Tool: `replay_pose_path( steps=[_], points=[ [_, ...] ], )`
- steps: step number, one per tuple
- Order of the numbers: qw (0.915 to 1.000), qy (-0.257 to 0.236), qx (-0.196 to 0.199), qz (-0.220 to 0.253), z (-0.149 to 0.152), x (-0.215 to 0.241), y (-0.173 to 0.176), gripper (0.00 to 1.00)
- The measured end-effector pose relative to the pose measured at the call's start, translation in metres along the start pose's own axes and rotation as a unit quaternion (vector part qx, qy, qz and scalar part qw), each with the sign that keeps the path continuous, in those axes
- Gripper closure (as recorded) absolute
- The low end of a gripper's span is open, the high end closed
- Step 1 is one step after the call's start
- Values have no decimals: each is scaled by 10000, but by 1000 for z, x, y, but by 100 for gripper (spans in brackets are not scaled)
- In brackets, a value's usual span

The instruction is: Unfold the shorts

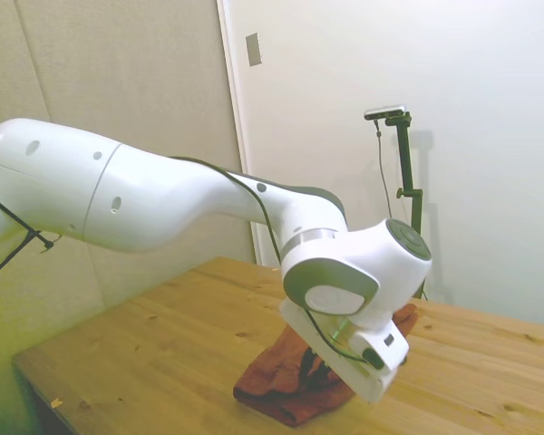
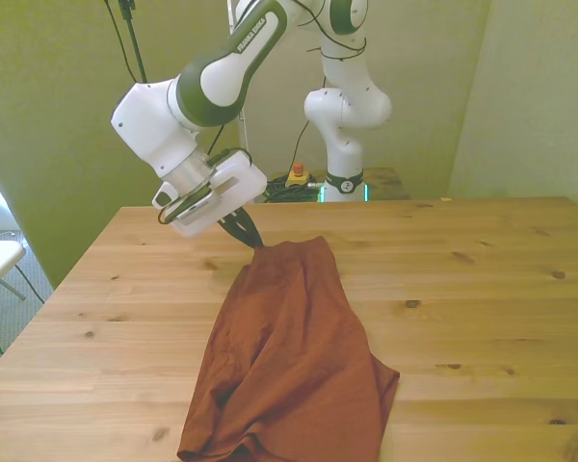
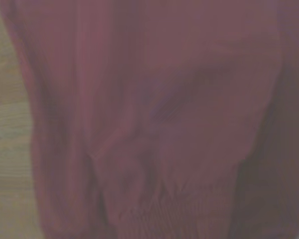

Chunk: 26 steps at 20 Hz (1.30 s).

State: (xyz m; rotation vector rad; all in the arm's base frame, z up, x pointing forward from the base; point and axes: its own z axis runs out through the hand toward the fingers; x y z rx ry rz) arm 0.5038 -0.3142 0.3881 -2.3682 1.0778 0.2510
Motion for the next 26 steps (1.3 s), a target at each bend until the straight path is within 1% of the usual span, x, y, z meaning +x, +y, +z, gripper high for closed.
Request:
replay_pose_path(
  steps=[3, 6, 9, 12, 14, 16, 19, 20, 23, 26],
  points=[
    [9995, -56, -66, -314, 8, -25, -48, 100],
    [9974, -120, -219, -671, 22, -57, -95, 100],
    [9945, -103, -396, -966, 34, -91, -129, 100],
    [9906, -101, -593, -1232, 51, -117, -145, 100],
    [9862, -86, -801, -1447, 69, -133, -152, 100],
    [9785, -88, -1023, -1791, 89, -148, -158, 100],
    [9662, -191, -1136, -2306, 111, -165, -165, 100],
    [9632, -214, -1156, -2418, 117, -170, -168, 0],
    [9569, -287, -1264, -2600, 139, -183, -172, 0],
    [9529, -347, -1337, -2702, 159, -191, -170, 0]
  ],
)
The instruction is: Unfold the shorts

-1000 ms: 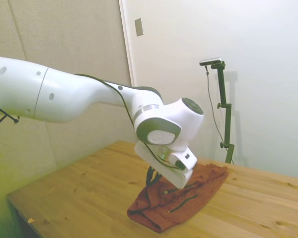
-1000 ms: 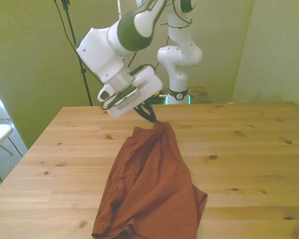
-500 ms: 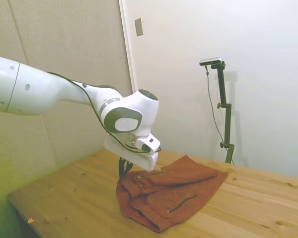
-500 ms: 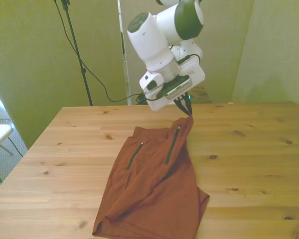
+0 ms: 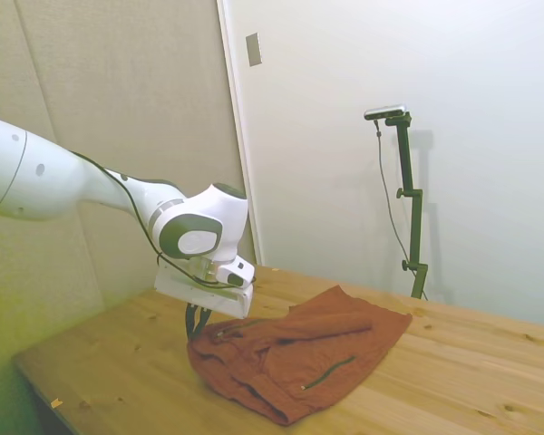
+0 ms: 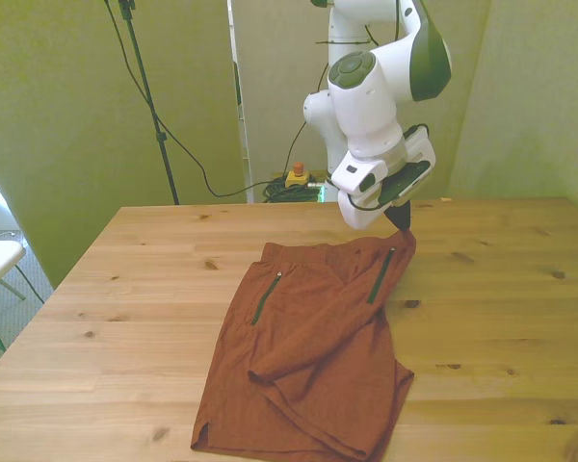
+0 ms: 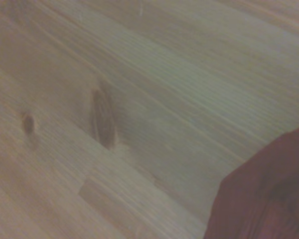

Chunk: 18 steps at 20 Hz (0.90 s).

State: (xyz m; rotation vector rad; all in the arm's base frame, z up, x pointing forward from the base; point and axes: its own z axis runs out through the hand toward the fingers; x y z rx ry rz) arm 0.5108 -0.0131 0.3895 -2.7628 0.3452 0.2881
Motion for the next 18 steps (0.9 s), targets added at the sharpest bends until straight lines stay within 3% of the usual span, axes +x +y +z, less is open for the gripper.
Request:
replay_pose_path(
  steps=[5, 8, 10, 13, 18],
  points=[
    [9998, -37, -29, -219, 8, -7, -5, 0],
    [9985, 500, 28, 240, -14, 1, 1, 0],
    [9938, 889, 105, 655, -48, 17, 13, 0],
    [9803, 1451, 215, 1321, -88, 58, 40, 0],
    [9480, 2048, 127, 2431, -104, 126, 55, 0]
  ],
)
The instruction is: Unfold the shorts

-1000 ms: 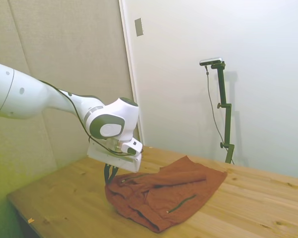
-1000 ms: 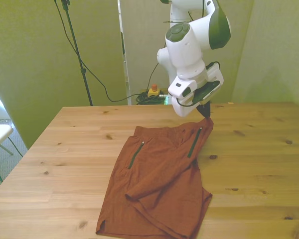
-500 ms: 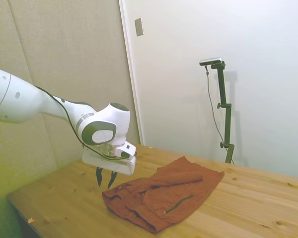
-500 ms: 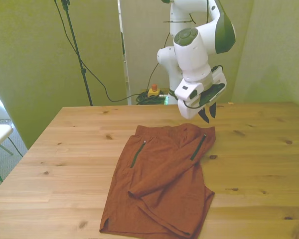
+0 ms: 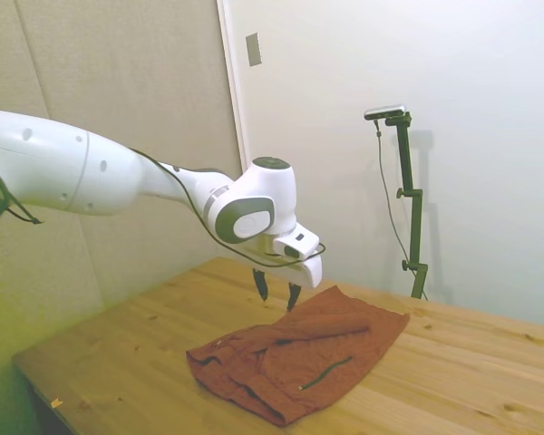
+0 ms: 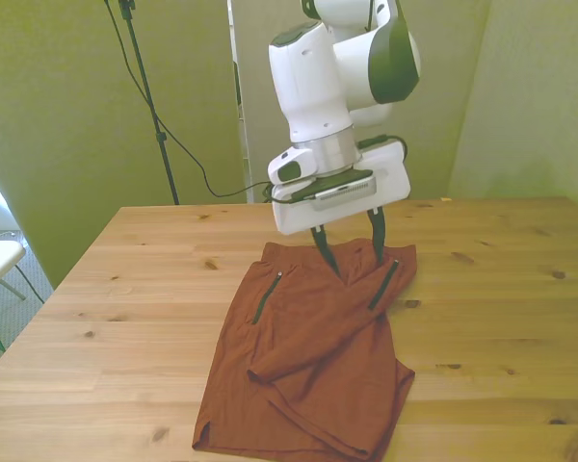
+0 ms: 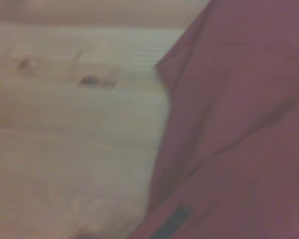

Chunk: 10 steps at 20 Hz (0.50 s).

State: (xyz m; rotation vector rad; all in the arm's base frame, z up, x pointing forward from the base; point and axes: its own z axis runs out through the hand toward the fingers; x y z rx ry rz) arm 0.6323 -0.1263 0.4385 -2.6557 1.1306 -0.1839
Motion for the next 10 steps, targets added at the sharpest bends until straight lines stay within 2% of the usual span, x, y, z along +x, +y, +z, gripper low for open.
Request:
replay_pose_path(
  steps=[3, 5, 8, 10],
  points=[
    [9972, 391, -262, 577, 3, 27, -5, 0],
    [9923, 602, -451, 988, 9, 38, -5, 0],
    [9802, 829, -690, 1659, 19, 53, -5, 0],
    [9692, 932, -806, 2132, 24, 65, -2, 0]
  ],
)
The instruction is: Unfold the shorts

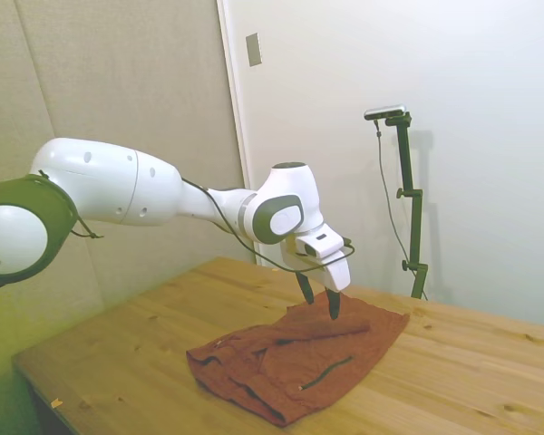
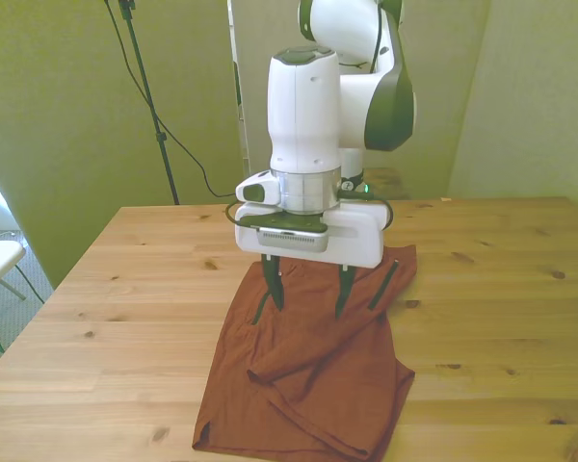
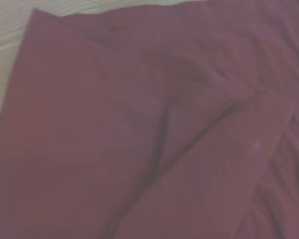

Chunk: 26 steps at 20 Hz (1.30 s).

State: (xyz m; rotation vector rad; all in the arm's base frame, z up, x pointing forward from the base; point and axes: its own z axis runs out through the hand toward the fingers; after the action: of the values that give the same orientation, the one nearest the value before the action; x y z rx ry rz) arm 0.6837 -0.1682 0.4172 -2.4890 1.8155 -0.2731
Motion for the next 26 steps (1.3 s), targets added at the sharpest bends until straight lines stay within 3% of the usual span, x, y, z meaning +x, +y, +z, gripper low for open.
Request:
replay_pose_path(
  steps=[4, 9, 16, 17, 26],
  points=[
    [9993, 135, -29, 342, 17, 24, -8, 0],
    [9988, 159, -136, 440, 41, 44, -12, 0],
    [9991, 49, 21, 410, 60, 52, -24, 0],
    [9993, 3, 36, 380, 64, 51, -26, 100],
    [9993, -150, 132, 302, 69, 49, -29, 100]
  ],
)
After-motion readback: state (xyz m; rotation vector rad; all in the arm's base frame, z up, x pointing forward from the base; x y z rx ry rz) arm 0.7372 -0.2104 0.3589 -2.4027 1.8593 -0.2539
